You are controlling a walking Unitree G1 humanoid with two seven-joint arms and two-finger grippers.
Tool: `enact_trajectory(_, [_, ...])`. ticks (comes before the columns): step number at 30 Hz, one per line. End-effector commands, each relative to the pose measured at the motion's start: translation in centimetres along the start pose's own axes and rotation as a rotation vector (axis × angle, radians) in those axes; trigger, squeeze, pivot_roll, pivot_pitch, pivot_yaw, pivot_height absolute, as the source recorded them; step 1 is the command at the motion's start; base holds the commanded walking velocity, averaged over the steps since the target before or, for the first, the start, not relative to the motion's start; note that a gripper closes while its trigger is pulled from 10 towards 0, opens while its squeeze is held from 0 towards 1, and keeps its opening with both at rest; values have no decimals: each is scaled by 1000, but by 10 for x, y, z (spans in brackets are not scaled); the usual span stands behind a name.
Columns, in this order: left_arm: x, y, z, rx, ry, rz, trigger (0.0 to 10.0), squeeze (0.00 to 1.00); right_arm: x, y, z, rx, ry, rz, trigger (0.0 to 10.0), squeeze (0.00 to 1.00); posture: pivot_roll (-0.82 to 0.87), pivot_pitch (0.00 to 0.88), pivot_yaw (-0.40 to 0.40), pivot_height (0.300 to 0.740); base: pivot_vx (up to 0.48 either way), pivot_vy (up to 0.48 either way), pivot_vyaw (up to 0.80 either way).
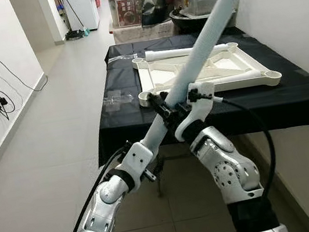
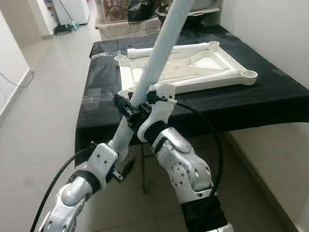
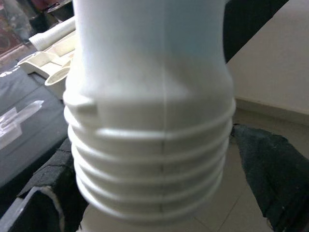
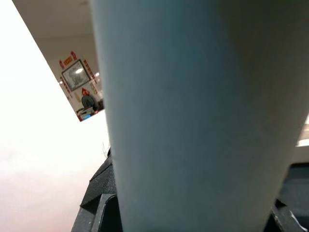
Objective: Building children table
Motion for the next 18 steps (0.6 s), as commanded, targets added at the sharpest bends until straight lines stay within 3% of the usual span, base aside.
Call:
enact_trajectory(1, [2, 4, -11, 50, -19, -6, 10000, 0, 16, -7, 9, -55, -22, 53, 0, 0, 80, 0, -27, 740, 0, 0, 0])
enact_trajectory(7, [18, 12, -28, 125, -19, 67, 10000, 0, 11, -7, 14, -61, -4, 47, 0, 0, 81, 0, -26, 740, 0, 0, 0])
enact_trajectory(10, [27, 25, -37, 162, 23, 150, 10000, 0, -6, -3, 19, -57, 93, -16, 392, 0, 82, 0, -24, 740, 0, 0, 0])
enact_trajectory(11, [27, 34, -39, 179, 63, 188, 10000, 0, -22, 3, 22, -52, 171, -76, 10000, 0, 91, 0, -32, 740, 0, 0, 0])
enact_trajectory(13, [27, 34, -39, 179, 63, 188, 10000, 0, -22, 3, 22, -52, 171, -76, 10000, 0, 91, 0, -32, 740, 0, 0, 0])
enact_trajectory(14, [23, 42, -36, 158, 109, 213, 10000, 0, -37, 10, 26, -47, 246, -123, 10000, 0, 92, 0, -33, 740, 0, 0, 0])
enact_trajectory(15, [23, 42, -36, 158, 109, 213, 10000, 0, -37, 10, 26, -47, 246, -123, 10000, 0, 92, 0, -33, 740, 0, 0, 0])
enact_trajectory(16, [15, 55, -20, 99, 211, 282, 10000, 0, -54, 23, 31, -43, 321, -175, 10000, 0, 99, 0, -38, 740, 0, 0, 0])
enact_trajectory(18, [14, 60, -9, 69, 266, 351, 10000, 0, -57, 28, 31, -41, 334, -187, 10000, 0, 100, 0, -38, 740, 0, 0, 0])
Point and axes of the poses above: a point about 5 cm out from each wrist's last joint towards the gripper, its own y axis pointing back from the gripper into the wrist, its own z axis along the axis of the wrist's last joint, x = y × z, the point moved 1 cm from there along -y, pointing out of the wrist towards the gripper, and after that the axes turned 12 degrees about -y, right-handed, at the moved point
